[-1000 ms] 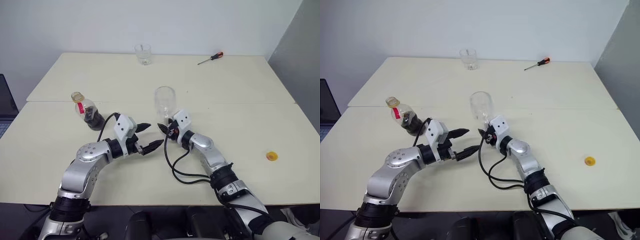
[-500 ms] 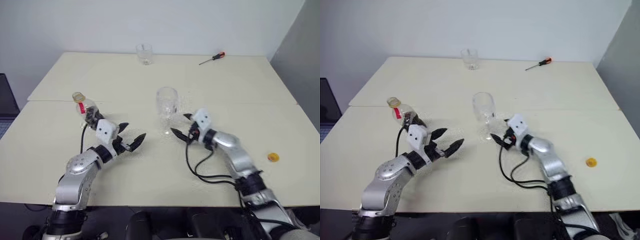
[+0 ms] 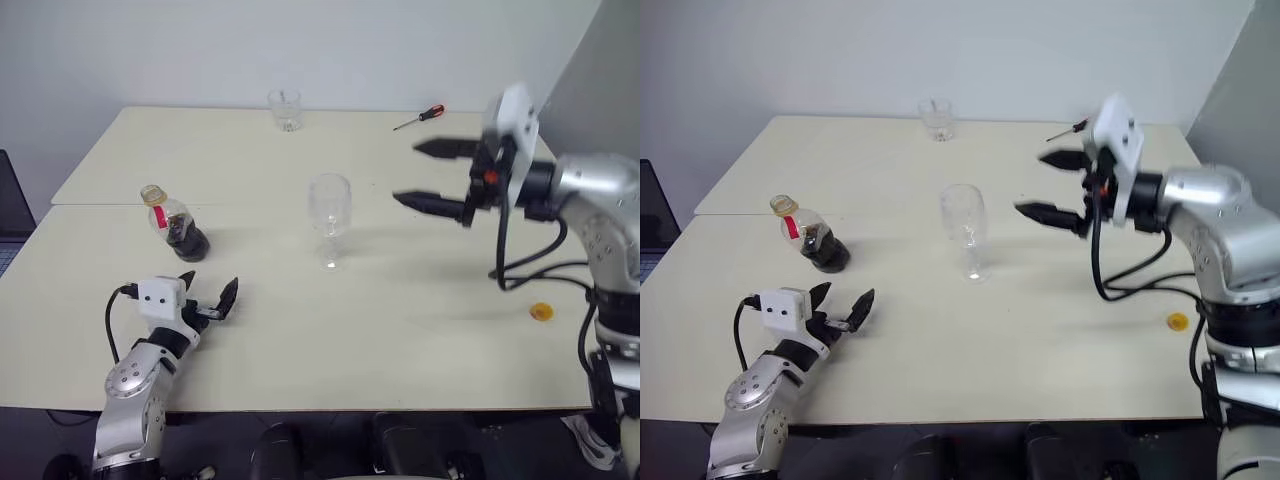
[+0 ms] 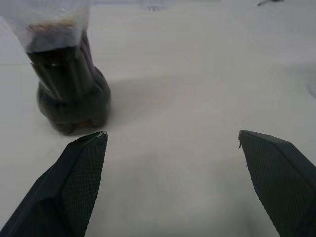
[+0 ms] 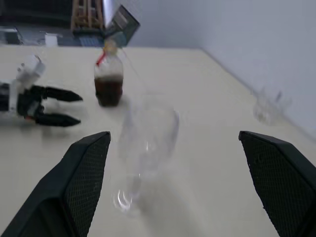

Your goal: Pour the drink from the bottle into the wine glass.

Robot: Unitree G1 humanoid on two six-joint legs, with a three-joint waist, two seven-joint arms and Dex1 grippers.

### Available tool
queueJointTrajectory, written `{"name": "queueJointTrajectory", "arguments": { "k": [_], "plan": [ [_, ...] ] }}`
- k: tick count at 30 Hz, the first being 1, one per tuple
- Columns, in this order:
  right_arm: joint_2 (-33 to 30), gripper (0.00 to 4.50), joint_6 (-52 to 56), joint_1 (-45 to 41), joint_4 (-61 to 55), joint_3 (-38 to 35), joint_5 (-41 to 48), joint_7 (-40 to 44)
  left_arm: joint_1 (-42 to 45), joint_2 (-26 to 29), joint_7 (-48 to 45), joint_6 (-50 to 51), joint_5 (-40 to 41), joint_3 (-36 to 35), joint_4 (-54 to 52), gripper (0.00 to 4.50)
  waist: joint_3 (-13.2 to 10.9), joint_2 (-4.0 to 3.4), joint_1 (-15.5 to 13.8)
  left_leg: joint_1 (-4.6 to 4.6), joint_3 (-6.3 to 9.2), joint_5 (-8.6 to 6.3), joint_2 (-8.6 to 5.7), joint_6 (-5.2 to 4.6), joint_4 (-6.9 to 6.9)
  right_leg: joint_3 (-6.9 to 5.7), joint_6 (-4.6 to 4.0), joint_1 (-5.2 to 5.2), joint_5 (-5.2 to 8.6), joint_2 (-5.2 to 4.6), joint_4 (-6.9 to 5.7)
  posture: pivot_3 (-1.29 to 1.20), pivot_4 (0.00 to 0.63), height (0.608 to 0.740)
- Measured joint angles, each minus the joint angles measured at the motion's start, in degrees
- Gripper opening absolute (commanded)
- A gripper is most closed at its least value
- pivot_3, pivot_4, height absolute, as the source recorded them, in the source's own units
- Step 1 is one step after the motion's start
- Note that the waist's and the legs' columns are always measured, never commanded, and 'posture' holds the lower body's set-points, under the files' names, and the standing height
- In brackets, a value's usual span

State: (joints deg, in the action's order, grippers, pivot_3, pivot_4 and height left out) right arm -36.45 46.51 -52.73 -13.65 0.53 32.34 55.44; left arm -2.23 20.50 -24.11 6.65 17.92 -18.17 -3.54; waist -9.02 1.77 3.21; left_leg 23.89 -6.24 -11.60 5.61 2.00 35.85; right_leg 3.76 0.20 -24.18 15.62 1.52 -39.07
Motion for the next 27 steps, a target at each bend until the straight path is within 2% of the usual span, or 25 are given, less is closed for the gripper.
{"name": "queueJointTrajectory", "arguments": {
  "k": [4,10,17,27],
  "plan": [
    [3.6,4.45,3.4,-2.3,-0.2,4.3,3.0,0.8,2.1,0.0,1.0,-0.8,0.3,-1.0,0.9,4.5,0.0,0.0,-0.2,0.15,-0.02,0.0,-0.04,0.0,0.03,-0.04,-0.08,-0.04,-0.04,-0.13,0.01,0.0,0.15,0.74],
    [8.1,4.45,3.9,-5.0,-1.7,6.3,4.8,0.5,3.2,1.4,2.4,-0.2,1.9,-3.9,-0.5,4.5,0.0,0.05,-0.2,0.17,-0.02,0.0,-0.08,0.01,0.07,-0.06,-0.05,-0.02,-0.04,-0.22,0.03,0.0,0.15,0.74],
    [9.8,4.45,1.4,-5.0,-0.5,8.8,2.8,0.3,6.6,3.4,4.6,3.0,2.4,-5.4,-0.5,4.5,0.0,0.09,-0.2,0.16,-0.03,0.0,-0.08,0.01,0.1,-0.18,-0.03,0.01,-0.03,-0.2,-0.02,0.0,0.15,0.74],
    [10.1,4.45,0.2,-5.0,1.0,9.7,1.4,-0.4,16.3,5.1,4.3,3.5,0.6,-3.8,9.6,4.5,0.0,0.1,-0.5,0.21,-0.12,0.0,-0.07,0.02,0.09,-0.21,-0.06,-0.02,-0.05,-0.17,-0.01,0.0,0.15,0.74]
  ]
}}
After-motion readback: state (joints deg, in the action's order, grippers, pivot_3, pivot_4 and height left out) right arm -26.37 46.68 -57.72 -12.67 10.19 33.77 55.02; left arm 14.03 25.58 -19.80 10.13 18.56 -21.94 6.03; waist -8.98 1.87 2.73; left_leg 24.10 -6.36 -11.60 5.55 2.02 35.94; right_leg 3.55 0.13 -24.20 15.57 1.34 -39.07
